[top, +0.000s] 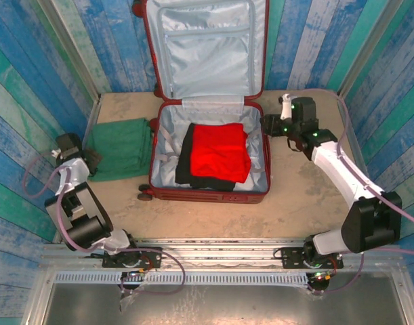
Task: Pack the luggage
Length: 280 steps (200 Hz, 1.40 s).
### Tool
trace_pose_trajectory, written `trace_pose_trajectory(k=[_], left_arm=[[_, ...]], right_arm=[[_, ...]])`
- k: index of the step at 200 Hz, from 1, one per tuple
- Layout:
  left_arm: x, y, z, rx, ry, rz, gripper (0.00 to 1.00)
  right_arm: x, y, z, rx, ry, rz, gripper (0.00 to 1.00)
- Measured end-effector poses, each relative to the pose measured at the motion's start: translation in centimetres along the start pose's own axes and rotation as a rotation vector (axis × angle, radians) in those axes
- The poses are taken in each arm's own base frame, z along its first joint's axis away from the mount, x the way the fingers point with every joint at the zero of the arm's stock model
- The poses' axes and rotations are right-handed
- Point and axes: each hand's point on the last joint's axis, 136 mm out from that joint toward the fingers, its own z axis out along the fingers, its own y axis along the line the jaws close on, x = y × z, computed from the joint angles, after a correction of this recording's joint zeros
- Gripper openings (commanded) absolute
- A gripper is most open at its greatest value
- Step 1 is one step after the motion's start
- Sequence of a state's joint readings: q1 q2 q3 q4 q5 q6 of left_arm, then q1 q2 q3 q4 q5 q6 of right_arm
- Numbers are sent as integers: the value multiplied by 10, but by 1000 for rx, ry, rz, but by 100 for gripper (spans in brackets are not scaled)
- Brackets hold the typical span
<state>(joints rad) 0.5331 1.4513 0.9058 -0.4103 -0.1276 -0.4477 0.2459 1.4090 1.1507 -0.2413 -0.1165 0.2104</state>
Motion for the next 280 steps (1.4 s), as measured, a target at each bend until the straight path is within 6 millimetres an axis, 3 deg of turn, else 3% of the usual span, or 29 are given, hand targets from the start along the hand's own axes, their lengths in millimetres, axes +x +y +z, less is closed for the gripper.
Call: trace_pose_trajectory(k=[27,47,96,238,264,280], left_arm=[[-5,-1,2,-8,-2,-7,94],[-11,-9,15,1,20,-10,94],[5,-16,33,30,98,-16,94],[26,-17,63,32,203,-20,94],[28,-18,66,38,213,-39,100],[29,-18,68,38,217,-64,92]], right_arm=[[-4,0,-13,4,-3,5,80],[-5,1,-24,7,-8,4,80],[5,-2,-41,26,-6,11,80],[13,-5,-42,42,15,5,79],[13,-5,-42,42,15,2,78],[13,-6,-42,42,15,0,78]])
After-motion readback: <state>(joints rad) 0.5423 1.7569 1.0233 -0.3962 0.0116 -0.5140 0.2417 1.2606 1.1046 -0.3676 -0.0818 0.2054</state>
